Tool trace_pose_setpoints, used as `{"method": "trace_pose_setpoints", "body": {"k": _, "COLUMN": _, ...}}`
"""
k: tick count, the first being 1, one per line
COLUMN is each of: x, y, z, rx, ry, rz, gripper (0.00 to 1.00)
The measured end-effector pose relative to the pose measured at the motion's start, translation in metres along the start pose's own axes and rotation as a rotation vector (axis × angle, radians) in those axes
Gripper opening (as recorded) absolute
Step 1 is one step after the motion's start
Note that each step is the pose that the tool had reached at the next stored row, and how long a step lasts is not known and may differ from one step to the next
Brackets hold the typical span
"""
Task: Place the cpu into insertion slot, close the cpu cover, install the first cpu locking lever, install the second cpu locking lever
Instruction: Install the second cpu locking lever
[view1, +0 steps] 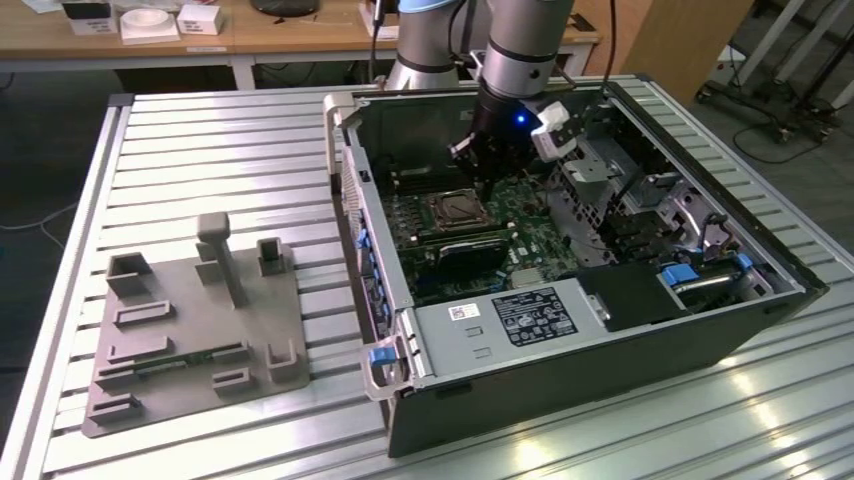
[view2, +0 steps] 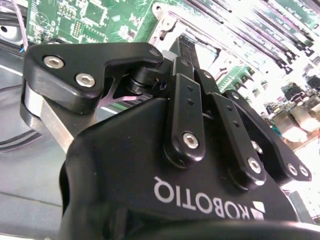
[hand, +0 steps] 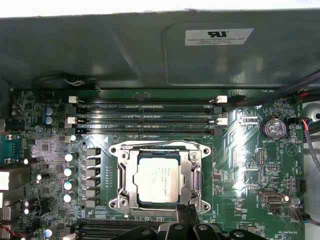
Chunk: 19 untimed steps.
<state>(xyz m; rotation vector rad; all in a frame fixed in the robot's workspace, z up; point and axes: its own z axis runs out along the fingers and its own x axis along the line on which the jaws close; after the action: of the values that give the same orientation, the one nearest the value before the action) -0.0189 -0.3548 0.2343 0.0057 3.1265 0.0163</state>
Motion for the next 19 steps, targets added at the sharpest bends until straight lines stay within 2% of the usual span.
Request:
{"method": "trace_pose_setpoints", "body": {"k": 16, "x": -0.0001, "y": -0.0046, "z": -0.0014, "rx": -0.0001, "ry": -0.0001, "rz": 0.000, "gripper": 0.10}}
{"method": "trace_pose_setpoints", "body": {"k": 19, "x": 0.0000, "y": -0.0078, "z": -0.0015, "rx": 0.0000, "ry": 0.0001, "rz": 0.000, "gripper": 0.10}}
